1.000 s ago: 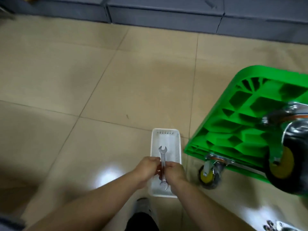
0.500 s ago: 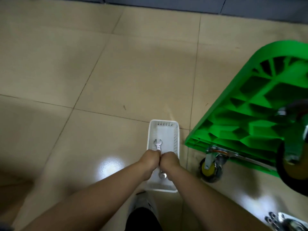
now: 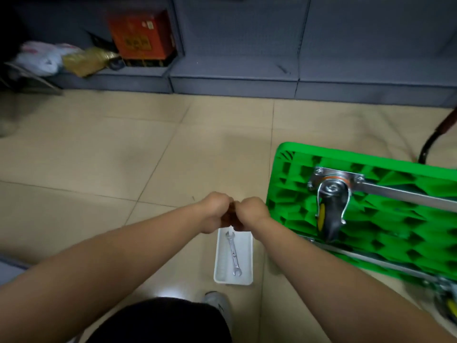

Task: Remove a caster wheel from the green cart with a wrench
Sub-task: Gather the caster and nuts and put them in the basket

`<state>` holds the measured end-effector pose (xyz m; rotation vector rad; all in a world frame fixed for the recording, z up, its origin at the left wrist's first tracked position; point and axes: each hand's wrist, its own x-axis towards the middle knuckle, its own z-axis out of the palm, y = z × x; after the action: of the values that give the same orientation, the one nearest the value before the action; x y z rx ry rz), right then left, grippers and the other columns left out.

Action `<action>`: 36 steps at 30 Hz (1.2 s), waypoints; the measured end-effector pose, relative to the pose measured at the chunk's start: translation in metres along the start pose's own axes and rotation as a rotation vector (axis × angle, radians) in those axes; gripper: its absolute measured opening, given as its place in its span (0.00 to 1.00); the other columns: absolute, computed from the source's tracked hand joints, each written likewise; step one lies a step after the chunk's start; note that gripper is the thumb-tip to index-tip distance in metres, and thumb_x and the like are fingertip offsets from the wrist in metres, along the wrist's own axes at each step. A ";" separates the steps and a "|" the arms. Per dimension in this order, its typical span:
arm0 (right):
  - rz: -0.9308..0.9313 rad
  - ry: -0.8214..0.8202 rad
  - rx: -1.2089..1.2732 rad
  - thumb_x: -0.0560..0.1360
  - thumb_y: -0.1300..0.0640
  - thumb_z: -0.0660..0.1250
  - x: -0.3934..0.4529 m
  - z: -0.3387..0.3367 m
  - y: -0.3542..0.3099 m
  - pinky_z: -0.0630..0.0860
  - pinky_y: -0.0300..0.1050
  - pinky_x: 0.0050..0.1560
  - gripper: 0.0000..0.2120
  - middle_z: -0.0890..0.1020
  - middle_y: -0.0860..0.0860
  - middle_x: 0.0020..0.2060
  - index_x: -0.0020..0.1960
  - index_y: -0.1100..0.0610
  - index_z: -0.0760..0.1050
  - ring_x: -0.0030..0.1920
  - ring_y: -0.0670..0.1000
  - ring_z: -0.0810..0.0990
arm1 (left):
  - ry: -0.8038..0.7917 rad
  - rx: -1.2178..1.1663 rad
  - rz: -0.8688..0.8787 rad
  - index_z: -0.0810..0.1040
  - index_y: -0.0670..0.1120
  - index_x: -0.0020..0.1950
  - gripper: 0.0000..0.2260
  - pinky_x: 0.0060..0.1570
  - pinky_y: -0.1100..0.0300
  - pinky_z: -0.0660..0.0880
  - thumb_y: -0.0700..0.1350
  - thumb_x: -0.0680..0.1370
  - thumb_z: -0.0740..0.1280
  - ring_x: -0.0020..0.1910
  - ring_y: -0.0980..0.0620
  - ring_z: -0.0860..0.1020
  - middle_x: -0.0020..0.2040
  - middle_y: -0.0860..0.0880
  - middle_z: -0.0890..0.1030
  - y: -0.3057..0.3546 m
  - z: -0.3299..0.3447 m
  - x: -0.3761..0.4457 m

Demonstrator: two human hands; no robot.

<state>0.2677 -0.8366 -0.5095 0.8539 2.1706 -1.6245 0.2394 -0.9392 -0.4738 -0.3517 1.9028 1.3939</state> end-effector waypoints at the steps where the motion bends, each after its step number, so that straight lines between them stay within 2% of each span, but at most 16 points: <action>1: 0.006 0.022 0.042 0.78 0.58 0.64 -0.013 -0.007 -0.005 0.83 0.51 0.34 0.10 0.82 0.61 0.37 0.44 0.65 0.78 0.32 0.60 0.82 | -0.002 0.007 0.009 0.75 0.38 0.43 0.12 0.48 0.51 0.77 0.36 0.82 0.56 0.40 0.41 0.77 0.38 0.42 0.77 0.007 0.004 -0.011; 5: 0.023 0.060 0.049 0.77 0.62 0.63 -0.047 -0.034 0.002 0.76 0.42 0.22 0.11 0.84 0.65 0.41 0.49 0.70 0.79 0.30 0.60 0.82 | -0.022 0.062 0.016 0.75 0.38 0.41 0.11 0.43 0.53 0.77 0.36 0.80 0.56 0.37 0.42 0.78 0.37 0.41 0.77 0.010 0.036 -0.043; 9: 0.078 0.128 0.101 0.75 0.61 0.64 -0.068 -0.063 0.042 0.83 0.52 0.32 0.10 0.84 0.65 0.44 0.45 0.68 0.79 0.37 0.63 0.85 | -0.083 0.061 0.006 0.76 0.38 0.42 0.12 0.36 0.56 0.78 0.35 0.80 0.55 0.34 0.42 0.79 0.35 0.42 0.79 -0.009 0.085 -0.049; 11: 0.095 0.148 0.096 0.77 0.61 0.64 -0.078 -0.079 0.068 0.77 0.42 0.25 0.08 0.83 0.65 0.45 0.43 0.65 0.77 0.35 0.61 0.83 | -0.120 0.051 -0.004 0.78 0.39 0.44 0.12 0.33 0.58 0.78 0.35 0.80 0.56 0.32 0.44 0.80 0.33 0.42 0.81 -0.025 0.114 -0.049; 13: 0.129 0.180 0.085 0.78 0.61 0.62 -0.085 -0.095 0.096 0.74 0.37 0.25 0.08 0.83 0.64 0.45 0.46 0.63 0.78 0.36 0.59 0.83 | -0.149 0.090 -0.024 0.79 0.43 0.45 0.12 0.34 0.60 0.76 0.38 0.80 0.57 0.32 0.46 0.80 0.35 0.44 0.82 -0.048 0.142 -0.044; 17: 0.194 0.224 0.127 0.77 0.62 0.62 -0.087 -0.125 0.162 0.84 0.52 0.39 0.10 0.85 0.62 0.42 0.47 0.64 0.81 0.39 0.62 0.86 | -0.207 0.185 -0.078 0.78 0.45 0.43 0.11 0.35 0.61 0.71 0.39 0.79 0.57 0.39 0.45 0.79 0.39 0.44 0.82 -0.093 0.199 -0.020; 20: 0.269 0.252 0.210 0.79 0.60 0.63 -0.085 -0.152 0.217 0.81 0.44 0.38 0.08 0.80 0.53 0.37 0.42 0.56 0.75 0.35 0.52 0.80 | -0.239 0.215 -0.116 0.77 0.42 0.46 0.09 0.36 0.60 0.72 0.38 0.80 0.58 0.39 0.46 0.80 0.42 0.42 0.83 -0.117 0.245 -0.003; 22: 0.320 0.314 0.267 0.80 0.60 0.63 -0.081 -0.170 0.252 0.80 0.41 0.37 0.06 0.79 0.52 0.37 0.44 0.56 0.75 0.34 0.50 0.78 | -0.256 0.225 -0.122 0.77 0.41 0.47 0.07 0.36 0.60 0.74 0.38 0.81 0.60 0.39 0.48 0.80 0.44 0.42 0.82 -0.132 0.272 0.008; 25: 0.400 0.368 0.361 0.80 0.63 0.62 -0.067 -0.189 0.294 0.81 0.44 0.49 0.08 0.77 0.53 0.37 0.42 0.58 0.72 0.47 0.54 0.82 | -0.288 0.264 -0.136 0.80 0.39 0.49 0.07 0.36 0.59 0.76 0.39 0.81 0.63 0.37 0.47 0.81 0.44 0.41 0.84 -0.153 0.309 0.024; 27: 0.432 0.284 -0.007 0.81 0.65 0.59 -0.063 -0.194 0.319 0.73 0.41 0.45 0.16 0.77 0.53 0.41 0.35 0.58 0.63 0.58 0.56 0.81 | -0.303 0.295 -0.151 0.80 0.39 0.46 0.07 0.36 0.59 0.77 0.38 0.80 0.64 0.35 0.45 0.81 0.42 0.40 0.83 -0.163 0.329 0.034; 29: 0.483 0.303 0.018 0.81 0.65 0.60 -0.056 -0.204 0.347 0.73 0.41 0.48 0.13 0.82 0.56 0.52 0.37 0.57 0.67 0.58 0.57 0.80 | -0.338 0.369 -0.142 0.77 0.37 0.43 0.07 0.32 0.62 0.75 0.36 0.80 0.62 0.32 0.46 0.78 0.41 0.37 0.80 -0.173 0.344 0.045; 30: 0.477 0.380 0.127 0.80 0.63 0.61 -0.053 -0.203 0.362 0.74 0.42 0.51 0.09 0.81 0.56 0.53 0.42 0.56 0.71 0.54 0.57 0.80 | -0.359 0.431 -0.111 0.77 0.38 0.43 0.08 0.30 0.63 0.74 0.35 0.80 0.61 0.30 0.47 0.77 0.41 0.37 0.79 -0.176 0.348 0.049; 31: 0.499 0.419 0.076 0.80 0.62 0.63 -0.050 -0.197 0.375 0.75 0.43 0.50 0.05 0.80 0.56 0.50 0.45 0.55 0.73 0.49 0.56 0.78 | -0.385 0.524 -0.046 0.78 0.39 0.42 0.09 0.32 0.61 0.75 0.37 0.80 0.61 0.31 0.47 0.77 0.41 0.37 0.79 -0.182 0.352 0.057; 33: 0.522 0.501 0.005 0.81 0.56 0.65 -0.041 -0.186 0.405 0.71 0.43 0.44 0.04 0.78 0.56 0.48 0.48 0.56 0.74 0.45 0.54 0.75 | -0.450 0.841 0.174 0.82 0.43 0.43 0.10 0.44 0.57 0.79 0.41 0.78 0.62 0.41 0.44 0.82 0.45 0.40 0.84 -0.197 0.357 0.077; 35: 0.534 0.383 -0.241 0.81 0.53 0.66 -0.040 -0.180 0.418 0.68 0.42 0.42 0.07 0.76 0.57 0.49 0.54 0.56 0.73 0.48 0.53 0.74 | -0.530 1.158 0.379 0.83 0.44 0.55 0.10 0.55 0.58 0.75 0.42 0.79 0.64 0.55 0.44 0.81 0.55 0.43 0.84 -0.206 0.356 0.085; 36: 0.486 0.306 -0.358 0.82 0.56 0.64 -0.040 -0.181 0.420 0.68 0.41 0.42 0.07 0.75 0.57 0.50 0.58 0.57 0.73 0.51 0.53 0.74 | -0.568 1.235 0.454 0.81 0.45 0.61 0.13 0.58 0.59 0.72 0.42 0.79 0.64 0.58 0.43 0.80 0.59 0.43 0.82 -0.213 0.359 0.091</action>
<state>0.5777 -0.6000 -0.7511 1.4400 2.1171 -0.8889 0.4486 -0.6754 -0.7368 0.9980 1.9877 0.2553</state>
